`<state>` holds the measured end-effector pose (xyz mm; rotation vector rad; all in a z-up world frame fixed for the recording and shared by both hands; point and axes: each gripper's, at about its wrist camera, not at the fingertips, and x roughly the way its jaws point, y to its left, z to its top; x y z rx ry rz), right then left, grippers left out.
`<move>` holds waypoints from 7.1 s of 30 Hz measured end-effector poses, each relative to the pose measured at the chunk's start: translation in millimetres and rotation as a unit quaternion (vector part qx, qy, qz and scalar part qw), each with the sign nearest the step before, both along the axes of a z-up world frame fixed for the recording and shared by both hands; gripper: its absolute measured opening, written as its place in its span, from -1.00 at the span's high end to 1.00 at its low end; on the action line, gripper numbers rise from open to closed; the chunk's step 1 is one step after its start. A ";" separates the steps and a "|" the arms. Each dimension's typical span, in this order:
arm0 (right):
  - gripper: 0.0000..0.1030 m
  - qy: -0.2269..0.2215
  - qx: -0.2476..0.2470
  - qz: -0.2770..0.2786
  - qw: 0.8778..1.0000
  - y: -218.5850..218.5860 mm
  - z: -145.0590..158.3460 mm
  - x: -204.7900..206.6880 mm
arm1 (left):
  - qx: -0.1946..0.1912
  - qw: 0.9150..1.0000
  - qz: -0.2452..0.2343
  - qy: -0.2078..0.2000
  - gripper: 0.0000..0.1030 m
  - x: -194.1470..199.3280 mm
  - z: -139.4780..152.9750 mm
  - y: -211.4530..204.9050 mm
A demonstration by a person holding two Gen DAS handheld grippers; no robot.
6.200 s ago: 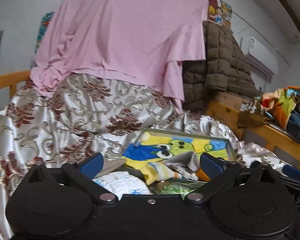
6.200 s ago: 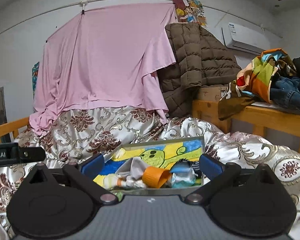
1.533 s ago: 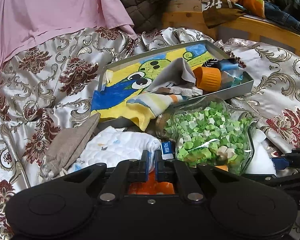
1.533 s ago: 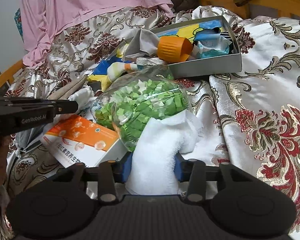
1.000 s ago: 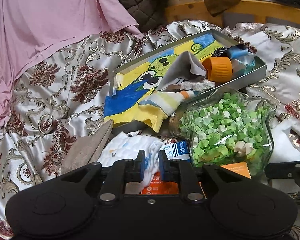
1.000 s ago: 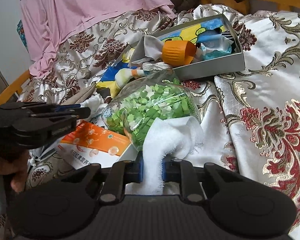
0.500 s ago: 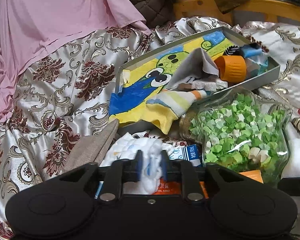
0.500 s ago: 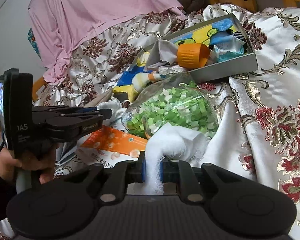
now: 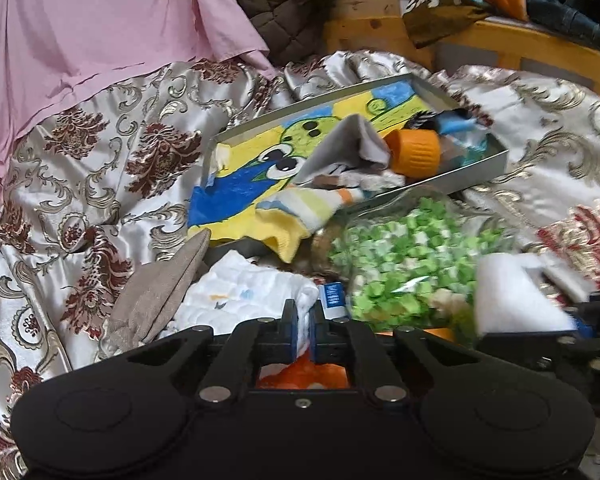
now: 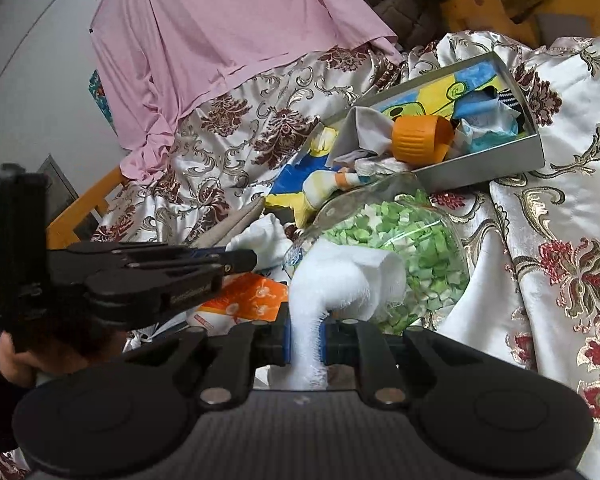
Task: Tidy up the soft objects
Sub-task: 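Lift the white fluffy cloth and white cloth and carry both over the tray, then lower both cloths into the tray and open both grippers, then move both grippers back from the tray toward the grey mask and pouch, then grasp the grey face mask with the left gripper while the right grasps the beige pouch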
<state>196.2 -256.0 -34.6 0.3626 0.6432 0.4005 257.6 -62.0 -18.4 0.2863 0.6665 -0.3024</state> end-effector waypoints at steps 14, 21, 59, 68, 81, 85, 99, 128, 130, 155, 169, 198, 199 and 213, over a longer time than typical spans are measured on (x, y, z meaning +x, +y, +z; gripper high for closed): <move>0.73 -0.019 0.008 -0.019 1.000 -8.5 6.8 -2.9 | -0.035 0.998 -0.061 -0.009 0.91 -53.8 25.6 1.8; 0.73 -0.047 0.014 -0.036 0.998 -18.5 16.0 -4.8 | -0.055 0.996 -0.036 -0.057 0.91 -55.5 48.2 0.6; 0.73 -0.098 0.062 -0.126 0.985 -109.7 39.0 165.8 | -0.110 0.979 0.024 -0.167 0.91 123.2 102.8 -125.2; 0.66 -0.040 0.064 -0.123 0.990 -118.5 20.0 189.5 | -0.096 0.989 0.053 -0.103 0.89 148.6 59.1 -124.5; 0.13 -0.003 0.081 -0.129 0.988 -127.0 12.0 189.0 | -0.062 0.994 0.066 -0.058 0.60 143.7 39.2 -126.1; -0.16 -0.002 0.091 -0.130 0.987 -132.7 13.3 184.7 | -0.063 0.994 0.072 -0.055 0.42 141.5 40.1 -124.5; -0.78 -0.008 0.105 -0.150 0.983 -141.3 21.0 159.8 | -0.108 0.985 0.122 -0.057 -0.45 114.3 56.2 -90.6; -1.00 -0.104 0.019 -0.137 0.985 -72.0 68.6 26.1 | -0.173 0.961 0.182 -0.113 -0.98 -35.8 84.8 0.7; -1.00 -0.110 0.011 -0.134 0.985 -63.3 69.0 13.5 | -0.173 0.960 0.186 -0.116 -0.98 -47.4 81.9 5.6; -1.00 -0.097 -0.106 -0.046 0.989 33.3 36.8 -88.7 | -0.155 0.955 0.226 -0.111 -0.98 -148.6 22.3 98.4; -1.00 -0.077 -0.160 0.010 0.984 68.5 11.0 -75.0 | -0.139 0.956 0.245 -0.086 -0.98 -145.5 -10.0 114.5; -1.00 -0.131 -0.182 0.000 0.975 86.5 2.2 -66.7 | -0.162 0.932 0.311 -0.096 -0.98 -137.7 -25.1 133.4; -1.00 -0.128 -0.183 0.000 0.975 86.5 1.5 -65.6 | -0.165 0.930 0.313 -0.096 -0.98 -136.5 -25.9 134.2; -1.00 -0.124 -0.153 0.024 0.980 84.5 2.5 -58.2 | -0.211 0.922 0.315 -0.079 -0.98 -112.8 -31.7 147.0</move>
